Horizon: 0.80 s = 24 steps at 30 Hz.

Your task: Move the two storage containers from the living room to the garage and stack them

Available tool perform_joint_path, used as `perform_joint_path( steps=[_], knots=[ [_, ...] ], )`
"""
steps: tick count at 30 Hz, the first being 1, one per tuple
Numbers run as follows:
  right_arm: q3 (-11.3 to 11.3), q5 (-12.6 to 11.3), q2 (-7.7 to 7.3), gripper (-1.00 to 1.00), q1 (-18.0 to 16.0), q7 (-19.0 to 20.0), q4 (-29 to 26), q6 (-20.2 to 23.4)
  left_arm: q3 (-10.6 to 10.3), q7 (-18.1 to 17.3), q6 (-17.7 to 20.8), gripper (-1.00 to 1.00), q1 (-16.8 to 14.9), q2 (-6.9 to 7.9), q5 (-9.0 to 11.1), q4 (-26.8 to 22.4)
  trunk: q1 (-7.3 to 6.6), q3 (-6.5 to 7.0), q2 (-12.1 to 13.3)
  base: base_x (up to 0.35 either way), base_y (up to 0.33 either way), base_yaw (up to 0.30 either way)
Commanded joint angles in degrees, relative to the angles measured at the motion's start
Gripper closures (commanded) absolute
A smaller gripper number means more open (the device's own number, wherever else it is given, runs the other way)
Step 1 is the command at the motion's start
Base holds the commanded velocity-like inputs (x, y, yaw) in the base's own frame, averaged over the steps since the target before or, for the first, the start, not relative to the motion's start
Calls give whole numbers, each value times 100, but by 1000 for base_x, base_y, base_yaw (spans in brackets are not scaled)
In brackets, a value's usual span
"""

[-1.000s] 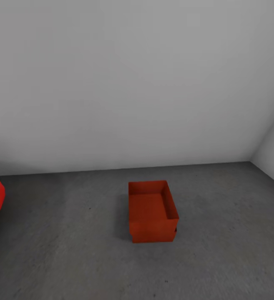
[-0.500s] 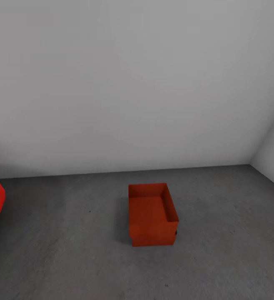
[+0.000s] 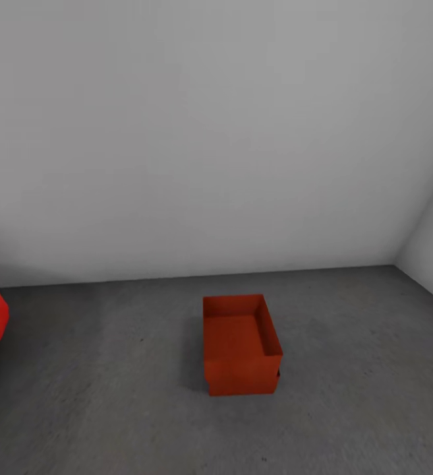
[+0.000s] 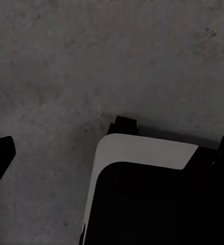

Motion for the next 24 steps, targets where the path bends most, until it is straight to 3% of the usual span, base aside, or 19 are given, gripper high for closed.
perform_joint_path(
  steps=[1,24],
  knots=[
    [34,48,-5,-100,-8,-40,18,-26,5,5,-15,-100,-3,-1,42,3,0,4,-3,0,0,0],
    [34,51,2,-100,-7,-40,20,-29,39,-55,-70,-100,-1,-81,88,15,0,219,-3,0,0,0]
  ],
)
